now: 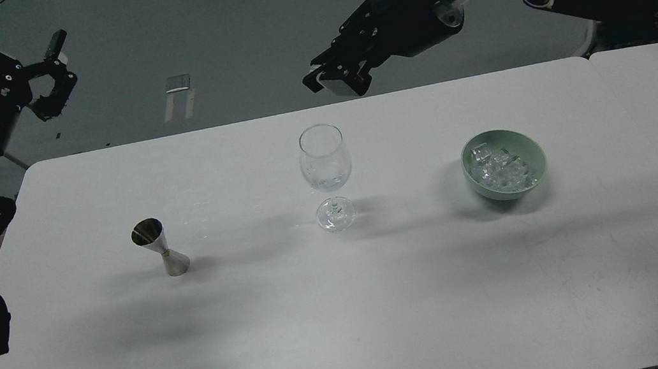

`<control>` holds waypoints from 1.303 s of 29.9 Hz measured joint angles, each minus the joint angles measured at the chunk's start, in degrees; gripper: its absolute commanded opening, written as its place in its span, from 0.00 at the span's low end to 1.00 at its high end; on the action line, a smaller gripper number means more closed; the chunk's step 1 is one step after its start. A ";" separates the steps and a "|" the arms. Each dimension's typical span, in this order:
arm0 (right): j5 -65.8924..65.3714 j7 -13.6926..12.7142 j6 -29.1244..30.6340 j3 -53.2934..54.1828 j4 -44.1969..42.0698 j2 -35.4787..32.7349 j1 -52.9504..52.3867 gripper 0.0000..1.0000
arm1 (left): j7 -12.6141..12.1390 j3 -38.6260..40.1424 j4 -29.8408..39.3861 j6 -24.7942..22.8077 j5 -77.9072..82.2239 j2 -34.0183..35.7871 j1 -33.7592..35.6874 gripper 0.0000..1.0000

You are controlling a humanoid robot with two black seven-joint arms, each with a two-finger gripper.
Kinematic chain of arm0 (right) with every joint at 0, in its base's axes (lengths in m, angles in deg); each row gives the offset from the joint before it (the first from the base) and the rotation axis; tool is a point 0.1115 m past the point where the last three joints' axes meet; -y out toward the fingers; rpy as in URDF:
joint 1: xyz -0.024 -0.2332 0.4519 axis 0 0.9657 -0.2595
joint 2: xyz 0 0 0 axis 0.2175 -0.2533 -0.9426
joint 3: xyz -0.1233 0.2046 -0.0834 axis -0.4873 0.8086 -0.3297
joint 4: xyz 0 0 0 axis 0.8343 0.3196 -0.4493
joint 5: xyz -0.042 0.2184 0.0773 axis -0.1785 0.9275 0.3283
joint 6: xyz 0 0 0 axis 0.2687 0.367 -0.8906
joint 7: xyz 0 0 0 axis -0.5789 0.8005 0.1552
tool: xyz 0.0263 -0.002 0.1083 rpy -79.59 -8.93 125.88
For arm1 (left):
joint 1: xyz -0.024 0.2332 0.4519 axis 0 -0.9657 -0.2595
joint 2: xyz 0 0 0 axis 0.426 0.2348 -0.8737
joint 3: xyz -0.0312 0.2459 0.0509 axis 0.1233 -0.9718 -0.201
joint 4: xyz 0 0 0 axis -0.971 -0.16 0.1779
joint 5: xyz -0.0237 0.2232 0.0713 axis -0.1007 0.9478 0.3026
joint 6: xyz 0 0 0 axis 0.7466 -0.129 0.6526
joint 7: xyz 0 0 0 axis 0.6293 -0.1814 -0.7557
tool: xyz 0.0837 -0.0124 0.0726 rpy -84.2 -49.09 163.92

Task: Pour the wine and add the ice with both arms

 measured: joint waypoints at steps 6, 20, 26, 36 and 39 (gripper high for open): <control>-0.04 0.01 0.03 -3.13 -4.72 4.63 -0.17 0.00 | 0.00 0.00 0.03 -0.06 0.00 0.11 0.00 0.98; 0.01 -0.01 0.04 -8.37 -7.38 6.30 2.40 0.00 | 0.00 0.03 0.03 -0.09 0.00 0.10 0.15 0.98; 0.02 -0.01 0.04 -8.63 -8.81 7.32 4.03 0.00 | 0.00 0.03 0.03 -0.09 -0.01 0.23 0.16 0.98; 0.02 0.00 0.04 -8.60 -11.04 10.69 4.63 0.00 | 0.00 0.01 0.03 -0.09 -0.03 0.26 0.19 0.98; 0.02 -0.01 0.04 -8.59 -11.58 11.57 4.62 0.00 | 0.00 0.01 0.03 -0.09 -0.03 0.32 0.25 0.98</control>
